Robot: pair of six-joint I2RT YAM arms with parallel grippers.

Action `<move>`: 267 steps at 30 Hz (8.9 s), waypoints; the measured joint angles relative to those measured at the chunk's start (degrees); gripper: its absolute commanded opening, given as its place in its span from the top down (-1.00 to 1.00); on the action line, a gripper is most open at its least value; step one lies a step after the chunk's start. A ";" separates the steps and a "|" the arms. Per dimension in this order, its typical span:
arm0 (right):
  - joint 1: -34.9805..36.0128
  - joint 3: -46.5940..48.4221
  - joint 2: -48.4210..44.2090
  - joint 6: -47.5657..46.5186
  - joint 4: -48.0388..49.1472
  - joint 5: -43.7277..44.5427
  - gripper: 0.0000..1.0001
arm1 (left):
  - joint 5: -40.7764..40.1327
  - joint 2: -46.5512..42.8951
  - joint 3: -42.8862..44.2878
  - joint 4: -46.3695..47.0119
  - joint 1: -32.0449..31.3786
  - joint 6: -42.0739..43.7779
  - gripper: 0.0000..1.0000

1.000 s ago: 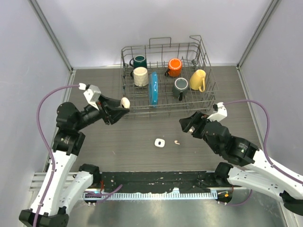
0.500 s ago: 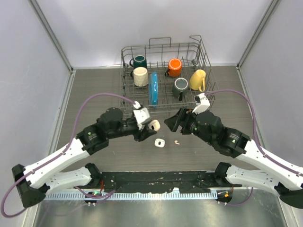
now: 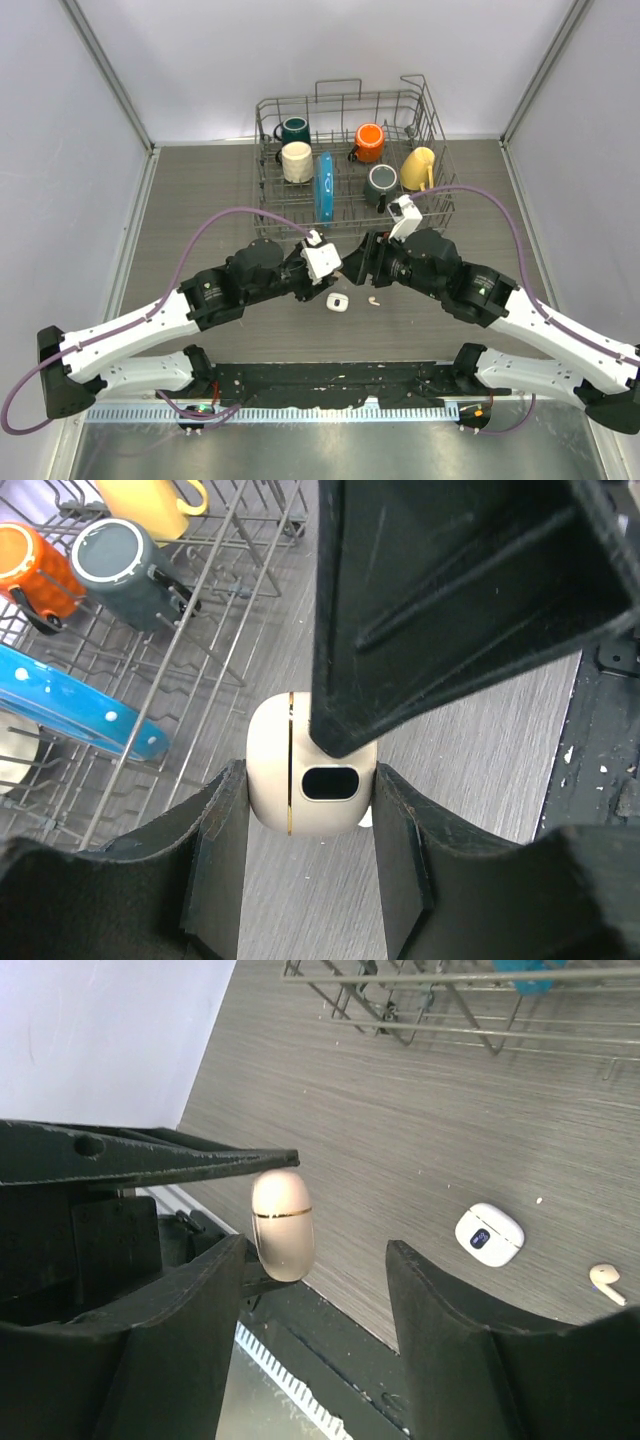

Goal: Insert the wireless bluetooth earbuds into the charging case
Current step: Pick up the charging case at the center of the board.

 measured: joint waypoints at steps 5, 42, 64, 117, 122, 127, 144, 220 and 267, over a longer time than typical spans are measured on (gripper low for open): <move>0.00 0.00 1.36 -0.72 0.04 -2.47 -0.16 | -1.27 0.28 0.11 0.59 -0.37 0.59 1.00; -0.09 -1.77 -0.68 -2.21 3.91 -3.78 0.99 | 0.92 0.37 -1.25 7.23 -1.42 -1.22 -0.43; -0.15 -8.24 -13.07 0.61 3.89 12.35 0.99 | 1.33 -3.17 -2.86 12.20 15.32 -31.76 -0.99; -0.26 -15.26 -18.84 -0.52 22.80 2.56 0.99 | 39.65 15.47 -9.88 61.64 18.27 -76.63 -0.14; -0.33 -15.56 -19.19 -0.63 22.73 3.17 0.99 | 40.26 16.17 -9.42 61.94 17.66 -77.44 0.12; -0.37 -15.58 -19.19 -0.63 23.02 3.32 0.99 | 40.57 16.17 -9.29 62.64 17.59 -77.59 0.14; -0.37 -16.09 -19.87 -0.22 24.37 2.95 0.97 | 40.89 16.17 -9.27 63.65 17.55 -78.03 0.50; -15.74 -8.28 -3.13 32.70 15.52 -22.29 -0.66 | 7.85 -5.20 -12.81 28.89 7.80 -20.28 1.00; -16.59 -15.34 -2.51 39.98 30.62 -26.40 0.30 | 6.03 -3.19 -17.99 41.05 5.64 -20.74 0.03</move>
